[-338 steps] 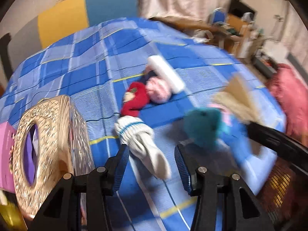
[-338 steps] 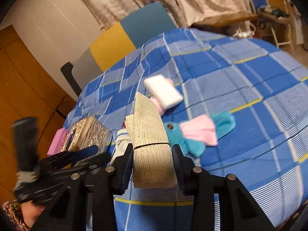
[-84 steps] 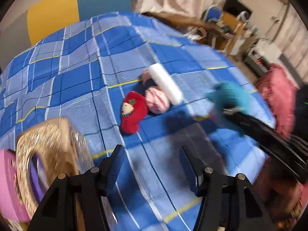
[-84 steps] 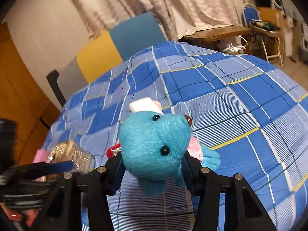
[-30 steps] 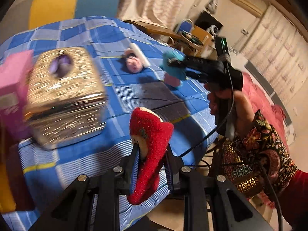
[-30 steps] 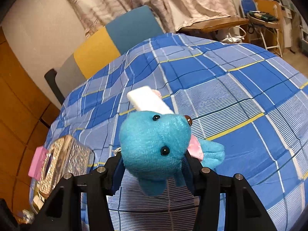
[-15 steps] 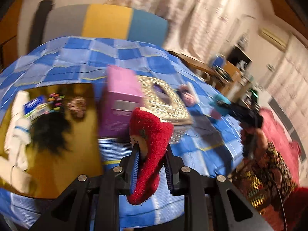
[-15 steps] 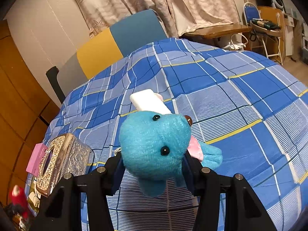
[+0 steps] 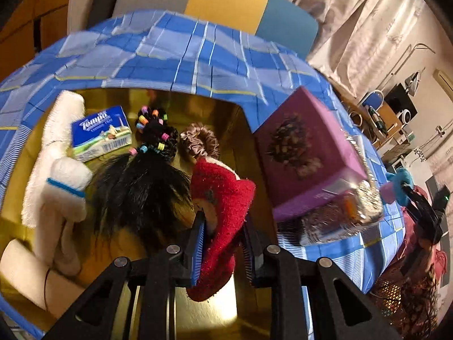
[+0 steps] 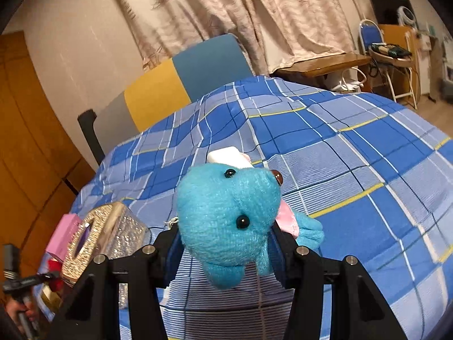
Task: Organize soft objects
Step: 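Drop the red plush into the gold tray with the left tool while the right tool holds the elephant, then lower the teal plush elephant into the gold tray with the right tool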
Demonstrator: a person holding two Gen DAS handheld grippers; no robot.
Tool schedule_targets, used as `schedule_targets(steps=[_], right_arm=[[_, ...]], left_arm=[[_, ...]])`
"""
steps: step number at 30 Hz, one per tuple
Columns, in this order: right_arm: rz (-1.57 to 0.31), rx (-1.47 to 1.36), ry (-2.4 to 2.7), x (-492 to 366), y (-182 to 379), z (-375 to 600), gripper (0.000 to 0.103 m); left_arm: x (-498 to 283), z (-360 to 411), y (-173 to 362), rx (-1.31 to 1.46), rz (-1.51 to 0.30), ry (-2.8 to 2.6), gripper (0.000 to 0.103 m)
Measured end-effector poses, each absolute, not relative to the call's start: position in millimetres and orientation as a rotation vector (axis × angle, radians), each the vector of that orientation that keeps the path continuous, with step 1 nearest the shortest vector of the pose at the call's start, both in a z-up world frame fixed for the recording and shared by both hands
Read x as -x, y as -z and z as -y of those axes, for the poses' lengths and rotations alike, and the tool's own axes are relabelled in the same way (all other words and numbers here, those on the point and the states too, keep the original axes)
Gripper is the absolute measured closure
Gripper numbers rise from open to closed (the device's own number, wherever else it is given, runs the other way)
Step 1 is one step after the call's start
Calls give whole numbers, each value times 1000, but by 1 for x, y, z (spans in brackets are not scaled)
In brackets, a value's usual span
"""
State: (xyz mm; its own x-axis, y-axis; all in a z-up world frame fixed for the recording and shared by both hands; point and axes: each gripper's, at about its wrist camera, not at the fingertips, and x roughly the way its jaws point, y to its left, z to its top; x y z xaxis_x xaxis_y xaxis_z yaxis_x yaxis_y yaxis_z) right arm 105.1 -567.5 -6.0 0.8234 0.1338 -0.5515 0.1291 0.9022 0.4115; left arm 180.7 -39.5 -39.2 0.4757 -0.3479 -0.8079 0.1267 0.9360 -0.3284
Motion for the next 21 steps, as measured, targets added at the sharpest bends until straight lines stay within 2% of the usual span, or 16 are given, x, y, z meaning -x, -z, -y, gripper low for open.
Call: schedule_targets(steps=[8,12,16,21], right_arm=[[-598,-474,-6,-82,-4,557,50],[-598,-478,-12,-74,-7,547,49],[-598,-452,-20,-71,-11,533,49],[-597,-442,-41,-67,-13,518,49]], left_arm=[[-209,56,61,237,-1128,304,78],[-216,54,63,291,-1132,288,57],[-211,41,49,374,-1082,304,55],[-192,29,26,308,-996,278,55]])
